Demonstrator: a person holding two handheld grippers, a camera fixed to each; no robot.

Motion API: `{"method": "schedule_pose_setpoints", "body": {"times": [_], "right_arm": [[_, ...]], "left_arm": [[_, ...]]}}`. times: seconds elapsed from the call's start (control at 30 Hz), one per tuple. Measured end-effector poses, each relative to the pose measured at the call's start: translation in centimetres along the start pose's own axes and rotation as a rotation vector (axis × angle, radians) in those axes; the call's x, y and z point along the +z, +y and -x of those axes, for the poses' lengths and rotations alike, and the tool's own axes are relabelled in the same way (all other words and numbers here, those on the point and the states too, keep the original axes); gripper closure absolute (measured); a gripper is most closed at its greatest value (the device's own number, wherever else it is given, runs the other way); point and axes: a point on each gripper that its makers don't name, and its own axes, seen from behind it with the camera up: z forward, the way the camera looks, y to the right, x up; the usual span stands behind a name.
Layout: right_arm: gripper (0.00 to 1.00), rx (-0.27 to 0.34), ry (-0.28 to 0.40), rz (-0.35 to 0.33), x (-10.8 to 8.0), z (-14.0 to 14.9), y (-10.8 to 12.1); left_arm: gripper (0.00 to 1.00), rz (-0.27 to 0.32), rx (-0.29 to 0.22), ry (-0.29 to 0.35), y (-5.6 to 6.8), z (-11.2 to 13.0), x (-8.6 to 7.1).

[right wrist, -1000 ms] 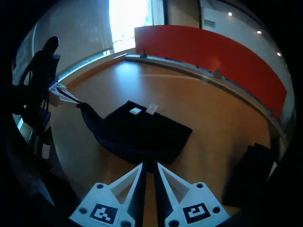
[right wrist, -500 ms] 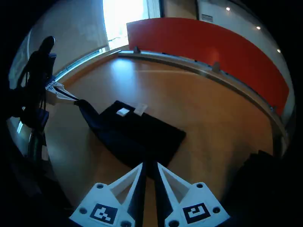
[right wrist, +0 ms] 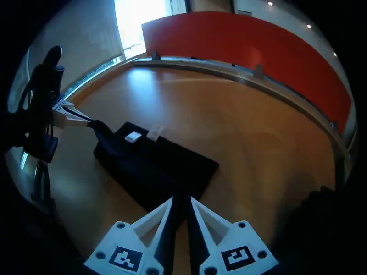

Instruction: Fold towel

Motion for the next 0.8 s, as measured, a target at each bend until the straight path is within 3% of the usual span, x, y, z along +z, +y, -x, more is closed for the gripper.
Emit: {"method": "schedule_pose_setpoints", "body": {"times": [0.2,0.47,0.6,0.8], "right_arm": [[0.87,0.009,-0.007,0.004,1.3,0.1,0.6],[0.82,0.049,0.008,0.035,3.4,-0.6,2.1],[0.73,0.055,0.012,0.054,3.9,-0.9,2.7],[0.43,0.053,0.021,0.073,4.2,-1.3,3.2]], "left_arm": [[0.95,-0.003,0.008,-0.006,-0.5,0.3,1.6],[0.93,-0.023,-0.037,0.006,-1.6,0.3,4.2],[0.88,-0.037,-0.051,0.002,-2.2,0.2,5.2],[0.75,-0.078,-0.02,-0.011,-3.2,0.2,5.8]]}}
